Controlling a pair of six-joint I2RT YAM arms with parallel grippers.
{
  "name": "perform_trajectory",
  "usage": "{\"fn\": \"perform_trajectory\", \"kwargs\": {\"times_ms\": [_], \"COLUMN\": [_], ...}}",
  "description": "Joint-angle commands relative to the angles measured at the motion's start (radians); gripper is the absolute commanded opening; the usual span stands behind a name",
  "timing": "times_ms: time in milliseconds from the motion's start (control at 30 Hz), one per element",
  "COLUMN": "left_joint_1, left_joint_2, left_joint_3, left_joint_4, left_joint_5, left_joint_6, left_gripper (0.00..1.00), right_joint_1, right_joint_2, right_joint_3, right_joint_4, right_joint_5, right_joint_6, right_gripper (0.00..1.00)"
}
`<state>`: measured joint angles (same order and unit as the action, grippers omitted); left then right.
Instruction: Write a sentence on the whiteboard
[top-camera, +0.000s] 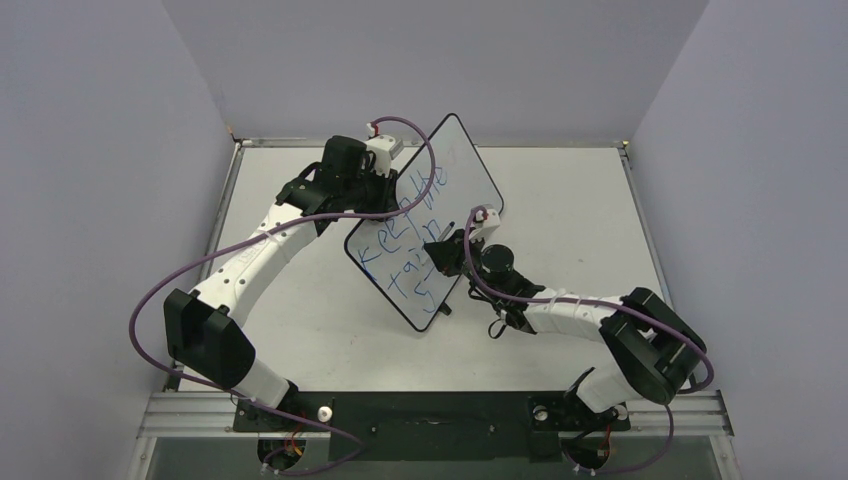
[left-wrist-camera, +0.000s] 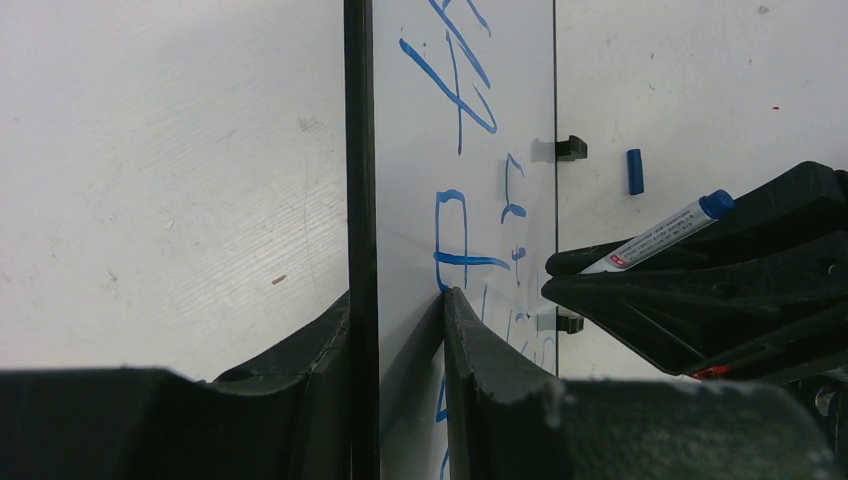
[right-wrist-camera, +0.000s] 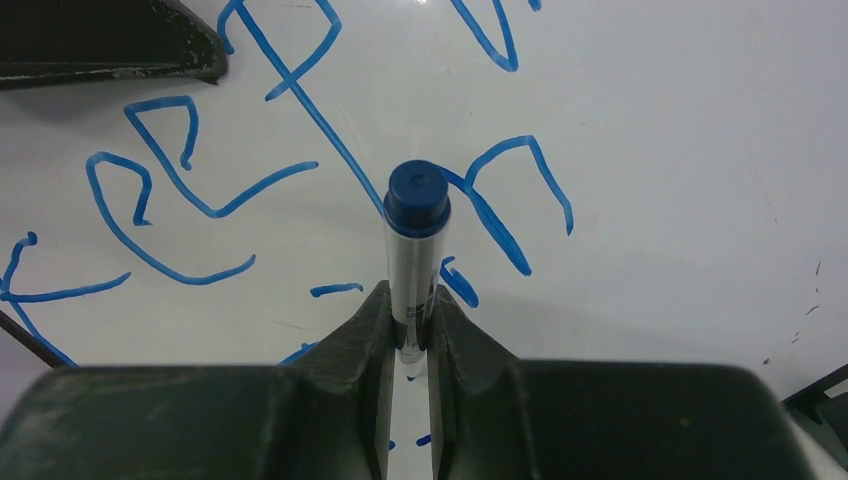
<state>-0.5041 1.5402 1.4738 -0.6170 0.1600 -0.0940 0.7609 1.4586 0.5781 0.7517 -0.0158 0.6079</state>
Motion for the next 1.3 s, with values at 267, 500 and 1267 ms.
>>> {"fn": "perform_trajectory", "kwargs": {"times_ms": [267, 500, 1267], "left_joint_1": [-0.037, -0.037, -0.039], "left_joint_2": [0.024, 0.023, 0.019], "left_joint_3": [-0.049, -0.05, -0.05], "left_joint_4": [-0.044, -0.043, -0.043], "left_joint_5": [-0.031, -0.03, -0.03], "left_joint_6": [0.086, 0.085, 0.085], "left_gripper": [0.0, 0.0, 0.0], "right_joint_1": [0.006, 0.005, -0.032], "right_joint_2": [0.033, 0.041, 0.042], "right_joint_3": [-0.06, -0.095, -0.087], "right_joint_4": [0.055, 0.049, 0.034], "right_joint_5": [0.003, 0.013, 0.104], "right_joint_6": [0.018, 0.011, 0.014], "right_gripper": [0.0, 0.0, 0.0]}}
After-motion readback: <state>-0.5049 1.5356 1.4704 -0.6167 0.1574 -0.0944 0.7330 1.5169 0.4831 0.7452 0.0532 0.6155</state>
